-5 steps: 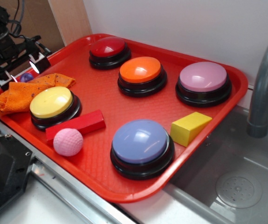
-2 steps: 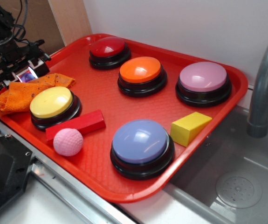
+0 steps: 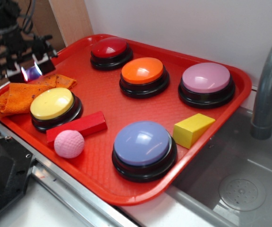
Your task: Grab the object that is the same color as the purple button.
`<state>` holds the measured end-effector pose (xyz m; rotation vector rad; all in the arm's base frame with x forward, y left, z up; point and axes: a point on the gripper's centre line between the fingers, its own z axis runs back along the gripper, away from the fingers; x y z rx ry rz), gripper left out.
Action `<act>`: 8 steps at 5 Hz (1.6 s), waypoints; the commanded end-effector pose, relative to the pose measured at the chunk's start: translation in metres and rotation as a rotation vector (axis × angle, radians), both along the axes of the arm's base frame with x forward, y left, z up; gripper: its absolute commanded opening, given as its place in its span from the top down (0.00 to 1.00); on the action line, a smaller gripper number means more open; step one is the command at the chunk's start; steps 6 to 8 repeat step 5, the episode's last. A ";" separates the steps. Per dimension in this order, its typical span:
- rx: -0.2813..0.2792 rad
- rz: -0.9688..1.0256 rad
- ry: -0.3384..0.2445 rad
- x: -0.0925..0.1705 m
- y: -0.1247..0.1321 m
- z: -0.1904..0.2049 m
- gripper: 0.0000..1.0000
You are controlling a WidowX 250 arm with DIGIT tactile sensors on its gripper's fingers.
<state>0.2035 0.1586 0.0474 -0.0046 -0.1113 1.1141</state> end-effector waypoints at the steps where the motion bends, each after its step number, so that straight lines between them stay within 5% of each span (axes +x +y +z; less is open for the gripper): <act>1: 0.036 -0.518 -0.082 0.013 -0.069 0.075 1.00; 3: -0.011 -1.017 -0.073 0.010 -0.135 0.074 1.00; 4: -0.014 -1.231 -0.034 0.006 -0.136 0.066 1.00; 8: -0.028 -1.207 -0.019 0.008 -0.132 0.068 0.97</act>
